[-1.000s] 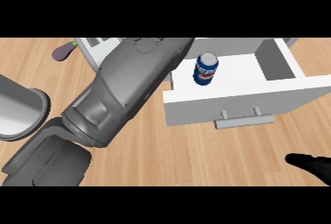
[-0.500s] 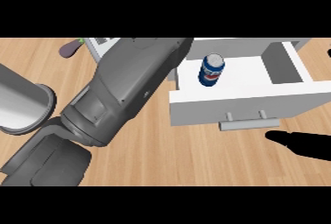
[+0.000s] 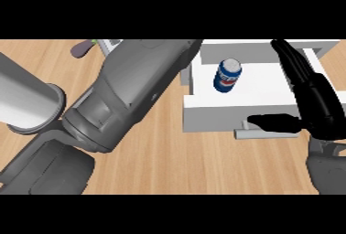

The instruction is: Pick up the can, place it into the drawer and close the drawer

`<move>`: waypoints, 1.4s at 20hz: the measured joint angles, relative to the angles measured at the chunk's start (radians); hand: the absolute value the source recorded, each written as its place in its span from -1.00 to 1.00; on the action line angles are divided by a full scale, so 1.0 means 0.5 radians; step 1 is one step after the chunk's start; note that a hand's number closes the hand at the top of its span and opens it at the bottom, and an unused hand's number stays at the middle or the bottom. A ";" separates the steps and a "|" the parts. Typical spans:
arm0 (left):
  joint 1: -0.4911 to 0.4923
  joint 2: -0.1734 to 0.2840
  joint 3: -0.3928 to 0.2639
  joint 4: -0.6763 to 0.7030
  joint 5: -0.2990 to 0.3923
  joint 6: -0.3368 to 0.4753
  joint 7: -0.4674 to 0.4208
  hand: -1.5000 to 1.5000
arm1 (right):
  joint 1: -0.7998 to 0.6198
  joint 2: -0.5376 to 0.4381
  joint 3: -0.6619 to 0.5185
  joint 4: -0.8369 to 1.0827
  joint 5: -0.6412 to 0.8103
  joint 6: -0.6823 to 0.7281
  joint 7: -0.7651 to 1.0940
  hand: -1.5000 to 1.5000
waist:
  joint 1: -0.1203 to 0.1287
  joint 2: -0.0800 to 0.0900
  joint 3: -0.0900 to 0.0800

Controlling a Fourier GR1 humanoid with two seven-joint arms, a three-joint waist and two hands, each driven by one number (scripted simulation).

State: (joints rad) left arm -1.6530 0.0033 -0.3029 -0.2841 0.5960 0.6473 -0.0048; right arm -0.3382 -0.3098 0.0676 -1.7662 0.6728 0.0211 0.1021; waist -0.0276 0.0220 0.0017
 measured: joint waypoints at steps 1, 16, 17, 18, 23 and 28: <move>0.004 -0.001 -0.007 0.000 -0.002 0.002 -0.001 -1.00 | -0.033 0.002 0.022 0.087 0.053 -0.025 -0.024 -1.00 | 0.004 0.000 0.000; 0.106 0.165 0.054 -0.120 -0.057 -0.118 0.088 -1.00 | -0.591 0.218 0.075 1.441 0.614 -0.691 -0.291 -1.00 | 0.116 -0.023 -0.002; 0.120 0.184 0.051 -0.139 -0.064 -0.122 0.098 -1.00 | -0.657 0.224 0.056 1.518 0.637 -0.725 -0.278 -1.00 | 0.126 -0.024 -0.001; 0.142 0.192 0.047 -0.161 -0.071 -0.125 0.107 -1.00 | -0.697 0.234 0.033 1.604 0.656 -0.789 -0.283 -1.00 | 0.135 -0.026 -0.002; 0.219 0.294 0.040 -0.258 -0.095 -0.182 0.173 -1.00 | -0.947 0.244 -0.078 1.974 0.713 -1.030 -0.316 -1.00 | 0.164 -0.025 -0.002; 0.323 0.340 0.018 -0.372 -0.122 -0.200 0.223 -1.00 | -1.180 0.258 -0.153 2.309 0.775 -1.229 -0.323 -1.00 | 0.202 -0.020 -0.003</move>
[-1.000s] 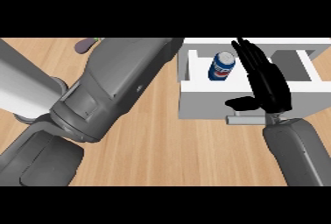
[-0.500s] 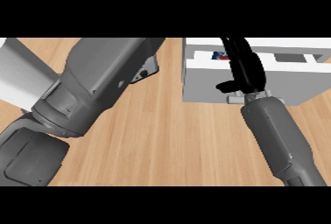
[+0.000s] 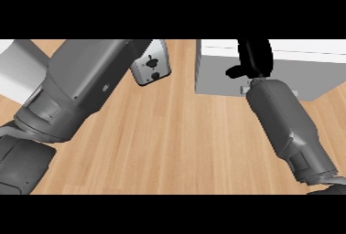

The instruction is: Pick up the can, place it into the drawer and close the drawer

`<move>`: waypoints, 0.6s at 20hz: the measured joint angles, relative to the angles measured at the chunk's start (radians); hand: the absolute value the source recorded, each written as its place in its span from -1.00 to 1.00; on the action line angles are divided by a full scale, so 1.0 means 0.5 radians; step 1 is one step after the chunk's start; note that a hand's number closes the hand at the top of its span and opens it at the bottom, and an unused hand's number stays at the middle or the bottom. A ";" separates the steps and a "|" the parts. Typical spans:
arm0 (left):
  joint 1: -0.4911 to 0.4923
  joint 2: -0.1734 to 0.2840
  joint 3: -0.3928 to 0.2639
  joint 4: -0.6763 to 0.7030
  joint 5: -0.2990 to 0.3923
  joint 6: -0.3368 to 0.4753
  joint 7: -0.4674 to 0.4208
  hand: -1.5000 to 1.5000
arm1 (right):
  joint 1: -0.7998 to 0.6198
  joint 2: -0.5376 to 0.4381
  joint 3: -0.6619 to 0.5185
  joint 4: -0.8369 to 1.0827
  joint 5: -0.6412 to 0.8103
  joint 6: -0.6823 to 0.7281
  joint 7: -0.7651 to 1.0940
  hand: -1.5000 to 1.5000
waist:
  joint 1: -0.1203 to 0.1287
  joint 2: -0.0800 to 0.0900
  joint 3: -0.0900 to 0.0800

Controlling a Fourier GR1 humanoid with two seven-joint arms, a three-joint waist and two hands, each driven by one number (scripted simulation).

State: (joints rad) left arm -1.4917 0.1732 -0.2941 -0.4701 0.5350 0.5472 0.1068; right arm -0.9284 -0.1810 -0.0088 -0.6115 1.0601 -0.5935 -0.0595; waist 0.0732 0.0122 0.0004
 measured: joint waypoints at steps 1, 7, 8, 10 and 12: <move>0.011 -0.001 -0.008 -0.030 -0.006 0.010 0.020 -1.00 | -0.048 -0.005 -0.012 0.058 0.013 -0.019 0.007 -1.00 | 0.007 0.000 0.000; 0.126 0.099 -0.020 -0.184 -0.021 -0.036 0.093 -1.00 | -0.247 -0.033 -0.058 0.336 0.064 -0.080 -0.005 -1.00 | 0.032 0.007 0.000; 0.136 0.114 -0.022 -0.212 -0.021 -0.047 0.109 -1.00 | -0.274 -0.042 -0.066 0.371 0.067 -0.078 -0.010 -1.00 | 0.039 0.010 0.002; 0.172 0.130 -0.033 -0.268 -0.025 -0.057 0.133 -1.00 | -0.317 -0.052 -0.083 0.435 0.070 -0.072 -0.021 -1.00 | 0.051 0.014 0.004; 0.223 0.139 -0.044 -0.327 -0.034 -0.054 0.133 -1.00 | -0.350 -0.068 -0.114 0.483 0.044 -0.055 -0.063 -1.00 | 0.058 0.020 0.007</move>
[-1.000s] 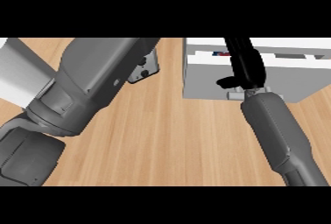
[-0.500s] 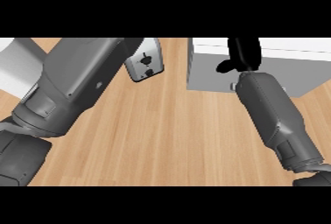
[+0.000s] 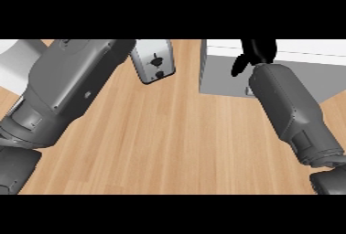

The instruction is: Pick up the can, place it into the drawer and close the drawer

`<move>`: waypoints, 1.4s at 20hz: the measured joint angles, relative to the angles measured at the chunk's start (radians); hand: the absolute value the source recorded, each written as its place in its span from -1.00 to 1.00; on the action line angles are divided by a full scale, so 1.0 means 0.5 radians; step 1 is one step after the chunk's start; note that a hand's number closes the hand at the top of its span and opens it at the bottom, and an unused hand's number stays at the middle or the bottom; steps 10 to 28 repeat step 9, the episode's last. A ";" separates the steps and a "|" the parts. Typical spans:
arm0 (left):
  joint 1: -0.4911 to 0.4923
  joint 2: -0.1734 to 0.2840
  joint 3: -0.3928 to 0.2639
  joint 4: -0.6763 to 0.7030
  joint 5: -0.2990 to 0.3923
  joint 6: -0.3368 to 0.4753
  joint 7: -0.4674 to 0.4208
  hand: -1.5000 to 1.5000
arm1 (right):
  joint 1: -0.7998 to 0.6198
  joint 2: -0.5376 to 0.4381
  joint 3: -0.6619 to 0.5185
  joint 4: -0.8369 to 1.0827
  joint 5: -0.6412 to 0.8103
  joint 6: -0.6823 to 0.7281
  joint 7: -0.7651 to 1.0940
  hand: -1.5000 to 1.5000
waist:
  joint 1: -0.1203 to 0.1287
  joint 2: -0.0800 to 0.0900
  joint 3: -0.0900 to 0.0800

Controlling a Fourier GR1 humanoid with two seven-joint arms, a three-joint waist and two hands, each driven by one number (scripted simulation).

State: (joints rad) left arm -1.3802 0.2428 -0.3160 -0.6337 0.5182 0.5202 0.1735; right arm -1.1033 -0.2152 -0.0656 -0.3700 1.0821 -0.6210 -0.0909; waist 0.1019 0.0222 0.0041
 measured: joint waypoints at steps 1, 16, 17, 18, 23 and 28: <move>0.014 0.008 -0.002 -0.029 0.002 -0.007 0.014 -1.00 | -0.017 0.000 -0.003 0.022 0.005 -0.003 -0.005 -1.00 | 0.003 0.002 0.001; 0.184 0.093 -0.012 -0.240 -0.002 -0.030 0.054 -1.00 | -0.136 -0.013 -0.174 0.011 -0.190 0.107 -0.240 -1.00 | -0.012 -0.029 -0.010; 0.184 0.093 -0.012 -0.240 -0.002 -0.030 0.054 -1.00 | -0.136 -0.013 -0.174 0.011 -0.190 0.107 -0.240 -1.00 | -0.012 -0.029 -0.010; 0.184 0.093 -0.012 -0.240 -0.002 -0.030 0.054 -1.00 | -0.136 -0.013 -0.174 0.011 -0.190 0.107 -0.240 -1.00 | -0.012 -0.029 -0.010; 0.184 0.093 -0.012 -0.240 -0.002 -0.030 0.054 -1.00 | -0.136 -0.013 -0.174 0.011 -0.190 0.107 -0.240 -1.00 | -0.012 -0.029 -0.010; 0.184 0.093 -0.012 -0.240 -0.002 -0.030 0.054 -1.00 | -0.136 -0.013 -0.174 0.011 -0.190 0.107 -0.240 -1.00 | -0.012 -0.029 -0.010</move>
